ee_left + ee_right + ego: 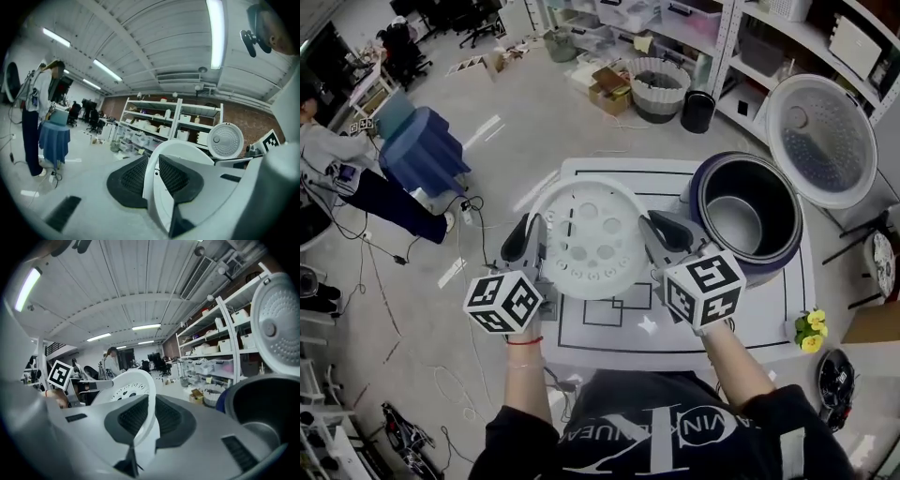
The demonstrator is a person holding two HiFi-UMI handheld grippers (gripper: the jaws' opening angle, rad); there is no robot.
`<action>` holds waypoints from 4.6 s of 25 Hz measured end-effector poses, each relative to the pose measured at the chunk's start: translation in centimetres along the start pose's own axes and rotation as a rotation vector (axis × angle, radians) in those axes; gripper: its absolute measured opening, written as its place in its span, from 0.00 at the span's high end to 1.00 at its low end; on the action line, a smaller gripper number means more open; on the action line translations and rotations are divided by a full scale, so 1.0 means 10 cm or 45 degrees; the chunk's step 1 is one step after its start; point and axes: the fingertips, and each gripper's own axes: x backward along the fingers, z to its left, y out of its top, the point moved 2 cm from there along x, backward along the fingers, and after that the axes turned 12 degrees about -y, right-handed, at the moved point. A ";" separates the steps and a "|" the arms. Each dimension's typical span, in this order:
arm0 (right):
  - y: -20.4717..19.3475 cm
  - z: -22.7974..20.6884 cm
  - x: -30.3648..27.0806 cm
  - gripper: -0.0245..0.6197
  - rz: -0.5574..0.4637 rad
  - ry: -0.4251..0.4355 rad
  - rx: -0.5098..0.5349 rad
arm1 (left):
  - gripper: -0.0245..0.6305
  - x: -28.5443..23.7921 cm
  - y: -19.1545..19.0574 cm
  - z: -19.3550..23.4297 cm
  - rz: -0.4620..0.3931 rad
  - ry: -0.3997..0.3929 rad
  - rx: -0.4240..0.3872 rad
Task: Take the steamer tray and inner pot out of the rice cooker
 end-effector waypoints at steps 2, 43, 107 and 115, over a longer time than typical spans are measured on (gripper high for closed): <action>-0.33 0.08 -0.11 0.90 0.096 0.031 -0.010 | 0.89 0.13 -0.32 0.13 0.060 0.054 0.059; -2.10 0.54 -0.34 0.78 0.615 0.151 -0.083 | 0.80 0.90 -2.08 0.71 0.602 0.282 0.169; -0.07 -2.13 1.68 0.77 -0.146 -0.701 -0.078 | 0.79 -1.83 -0.61 -2.26 0.345 -0.637 -0.198; -0.17 -2.54 1.63 0.76 -0.112 -0.753 -0.140 | 0.76 -2.07 -0.69 -2.24 0.427 -0.595 -0.203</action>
